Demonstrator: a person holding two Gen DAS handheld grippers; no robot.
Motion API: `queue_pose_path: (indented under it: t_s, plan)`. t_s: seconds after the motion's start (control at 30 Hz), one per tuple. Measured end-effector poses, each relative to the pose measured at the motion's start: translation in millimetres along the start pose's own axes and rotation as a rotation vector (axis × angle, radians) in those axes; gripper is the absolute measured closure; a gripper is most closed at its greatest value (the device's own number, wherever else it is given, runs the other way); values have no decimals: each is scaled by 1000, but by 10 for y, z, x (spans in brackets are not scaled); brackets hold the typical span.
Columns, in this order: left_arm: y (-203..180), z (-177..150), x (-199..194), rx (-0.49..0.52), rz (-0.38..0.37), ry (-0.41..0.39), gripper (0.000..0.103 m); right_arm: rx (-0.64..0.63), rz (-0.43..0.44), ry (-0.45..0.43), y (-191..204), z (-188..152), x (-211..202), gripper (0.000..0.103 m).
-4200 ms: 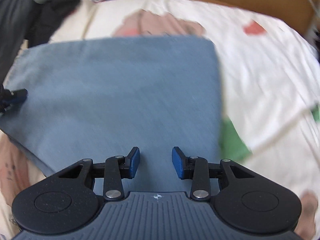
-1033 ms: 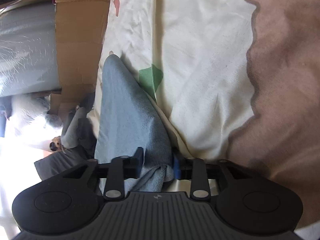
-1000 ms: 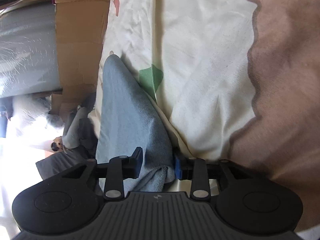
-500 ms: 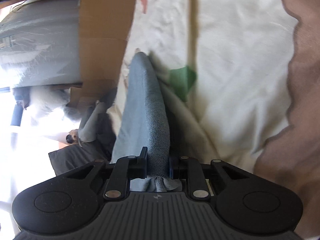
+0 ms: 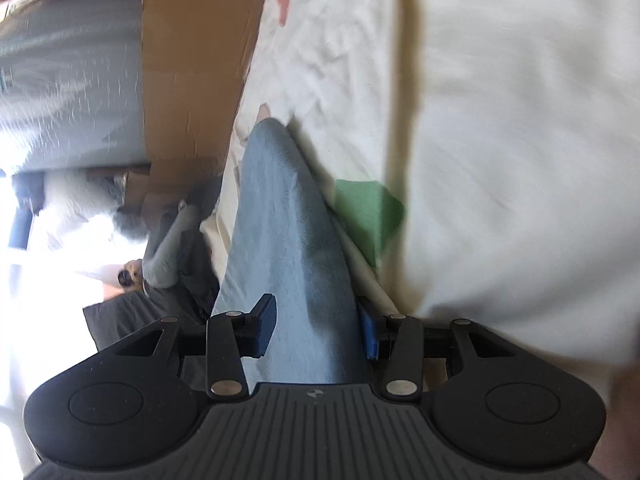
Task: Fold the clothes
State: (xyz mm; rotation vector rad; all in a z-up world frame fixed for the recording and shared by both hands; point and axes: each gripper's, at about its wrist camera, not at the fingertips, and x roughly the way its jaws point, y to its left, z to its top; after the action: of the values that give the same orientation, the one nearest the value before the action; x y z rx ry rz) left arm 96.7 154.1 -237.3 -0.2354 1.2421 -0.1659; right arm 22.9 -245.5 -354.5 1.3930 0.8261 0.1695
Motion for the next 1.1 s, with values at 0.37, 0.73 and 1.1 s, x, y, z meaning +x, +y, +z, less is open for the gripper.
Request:
queue_pose_path:
  t_s: [0.37,0.73,1.1]
  plan:
    - [-57,56,-100,25,14,16,98,-123,-81,71,306,189,274,95]
    - [-190,538,200,2,20,-24,98,-158,-60,96,538,155,223,96]
    - [-190,938,449,-40,22,-56,98,-178,-78,106,604,140,247,92]
